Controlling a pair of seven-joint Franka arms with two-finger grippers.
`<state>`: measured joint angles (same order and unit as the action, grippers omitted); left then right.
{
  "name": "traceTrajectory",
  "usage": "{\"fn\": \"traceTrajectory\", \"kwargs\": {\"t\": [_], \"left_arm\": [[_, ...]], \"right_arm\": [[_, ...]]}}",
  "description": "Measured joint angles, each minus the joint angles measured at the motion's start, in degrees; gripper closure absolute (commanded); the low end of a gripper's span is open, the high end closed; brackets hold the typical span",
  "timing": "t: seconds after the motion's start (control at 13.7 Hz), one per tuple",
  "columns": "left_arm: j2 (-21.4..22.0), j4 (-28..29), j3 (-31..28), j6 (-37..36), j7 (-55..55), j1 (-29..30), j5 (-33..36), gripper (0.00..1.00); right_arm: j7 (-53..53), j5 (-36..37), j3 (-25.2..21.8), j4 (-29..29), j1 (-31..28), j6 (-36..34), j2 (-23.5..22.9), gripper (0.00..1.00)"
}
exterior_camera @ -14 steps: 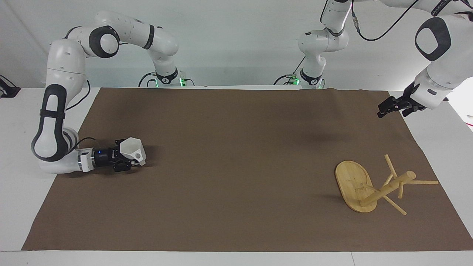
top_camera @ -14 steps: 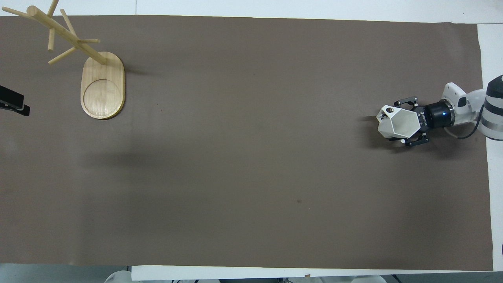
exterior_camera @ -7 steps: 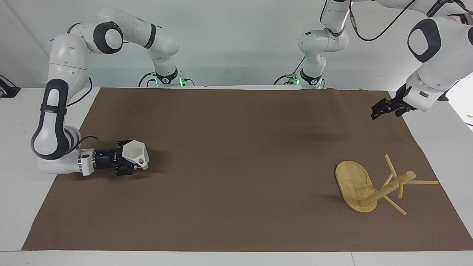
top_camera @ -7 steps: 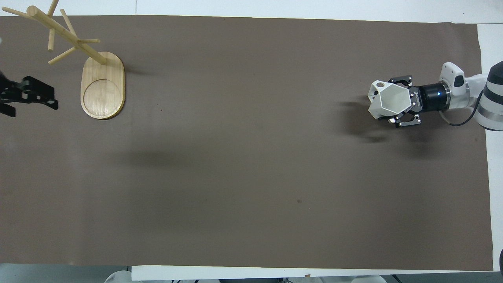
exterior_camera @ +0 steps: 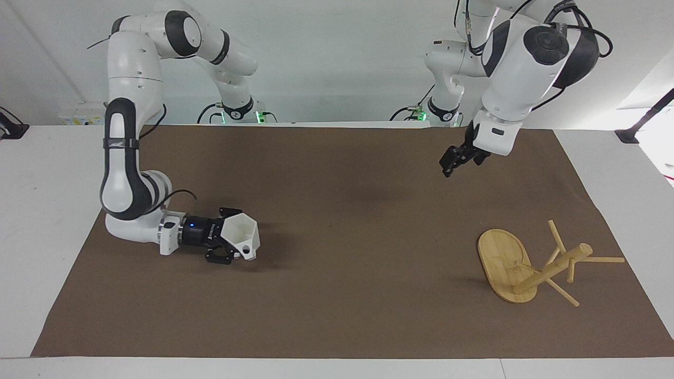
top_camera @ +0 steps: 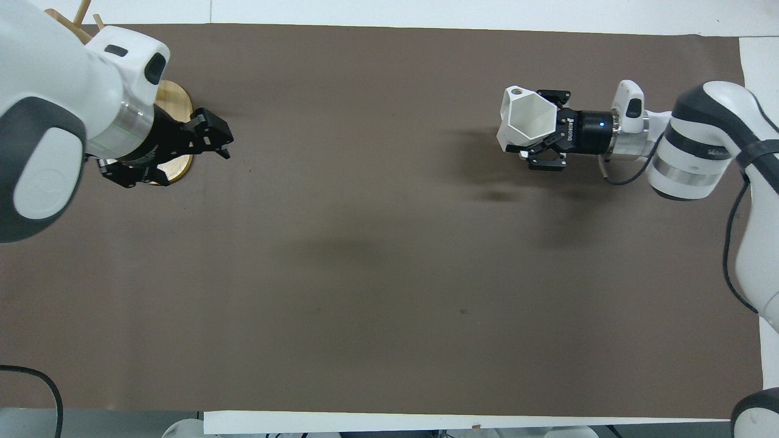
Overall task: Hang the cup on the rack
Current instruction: 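Carry the mug toward the left gripper and let it grasp the mug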
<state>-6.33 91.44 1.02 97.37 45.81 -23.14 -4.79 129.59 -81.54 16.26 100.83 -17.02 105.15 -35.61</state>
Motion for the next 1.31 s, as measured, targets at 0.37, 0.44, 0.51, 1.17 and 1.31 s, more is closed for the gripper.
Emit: {"fn": "traceTrajectory", "kwargs": {"t": [0.37,0.44,0.51,1.17,1.31], "left_arm": [[-10.9,-10.2,-0.1,3.2,11.4,-3.0,-3.8,0.0],[-13.7,-13.3,-0.1,3.5,13.1,-3.9,-3.8,0.0],[-16.2,-16.4,-0.1,3.6,14.5,-4.7,-3.8,0.0],[-22.2,-26.2,-0.4,-0.8,17.1,-7.1,-1.5,0.01],[-22.2,-26.1,-0.4,-2.1,17.2,-7.2,-0.7,0.01]], "right_arm": [[0.1,-12.1,0.1,0.0,11.7,12.1,0.7,0.93],[0.6,-14.3,0.1,0.0,14.1,15.0,1.1,0.93],[1.3,-17.1,0.1,-0.1,16.5,17.6,1.5,0.93],[7.2,-32.2,-0.4,-0.1,28.4,27.1,2.2,0.93],[7.2,-32.2,-0.5,-0.1,28.1,27.1,2.2,0.93]]}}
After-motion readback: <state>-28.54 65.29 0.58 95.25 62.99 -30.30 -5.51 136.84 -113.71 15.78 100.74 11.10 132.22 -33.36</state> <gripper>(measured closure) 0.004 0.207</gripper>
